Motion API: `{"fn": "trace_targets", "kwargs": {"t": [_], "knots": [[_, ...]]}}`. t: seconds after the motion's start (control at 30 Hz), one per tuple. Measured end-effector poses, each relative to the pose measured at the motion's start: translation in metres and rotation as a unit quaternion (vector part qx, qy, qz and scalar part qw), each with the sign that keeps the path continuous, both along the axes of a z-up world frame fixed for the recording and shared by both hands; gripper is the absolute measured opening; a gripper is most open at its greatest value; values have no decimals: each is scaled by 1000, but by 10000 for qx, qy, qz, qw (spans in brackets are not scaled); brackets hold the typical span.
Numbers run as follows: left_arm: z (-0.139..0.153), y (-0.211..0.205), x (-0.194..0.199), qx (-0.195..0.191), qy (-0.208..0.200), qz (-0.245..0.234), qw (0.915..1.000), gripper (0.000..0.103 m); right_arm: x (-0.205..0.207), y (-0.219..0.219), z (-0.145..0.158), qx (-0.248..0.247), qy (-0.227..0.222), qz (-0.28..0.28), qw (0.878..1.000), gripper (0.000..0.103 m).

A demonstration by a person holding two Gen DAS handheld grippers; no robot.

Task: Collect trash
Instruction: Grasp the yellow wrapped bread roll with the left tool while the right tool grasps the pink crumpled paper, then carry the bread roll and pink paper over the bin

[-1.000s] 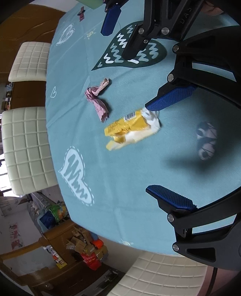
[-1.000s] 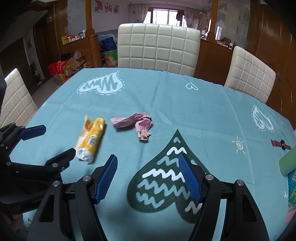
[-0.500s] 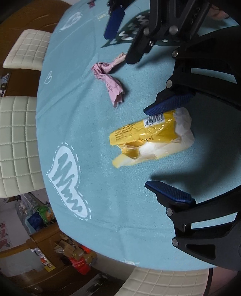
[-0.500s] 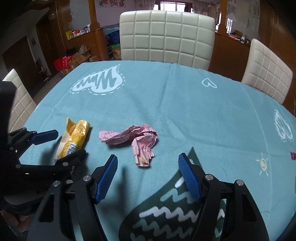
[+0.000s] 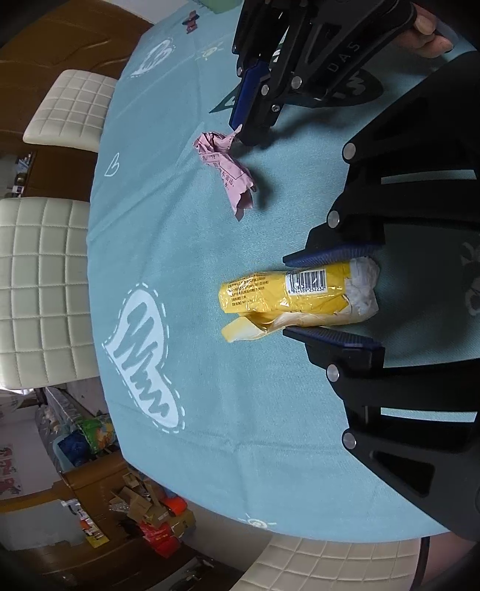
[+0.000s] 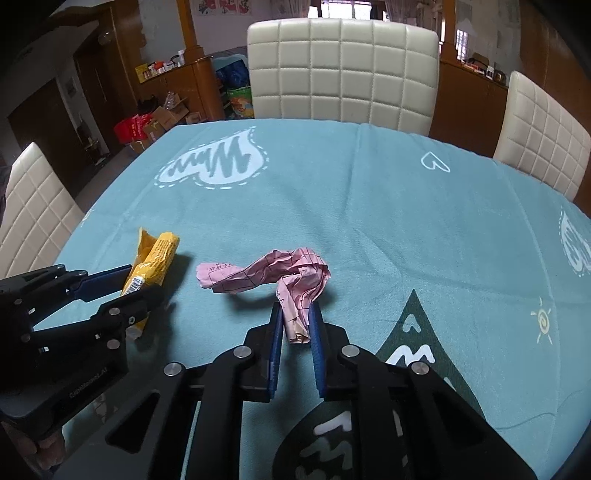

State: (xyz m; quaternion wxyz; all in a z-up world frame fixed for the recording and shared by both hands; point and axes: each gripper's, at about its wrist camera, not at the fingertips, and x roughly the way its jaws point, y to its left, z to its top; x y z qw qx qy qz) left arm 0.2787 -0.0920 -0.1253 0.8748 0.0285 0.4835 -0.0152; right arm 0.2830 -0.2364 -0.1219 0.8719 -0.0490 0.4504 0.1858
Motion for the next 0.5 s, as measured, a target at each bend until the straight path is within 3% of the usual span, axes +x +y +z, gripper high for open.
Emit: {"fn": "trace_targets", "kwargs": {"t": [0.5], "knots": [[43, 55, -64, 31, -426, 392, 9983, 34, -57, 60, 42, -71, -293, 585, 9978, 15]]}}
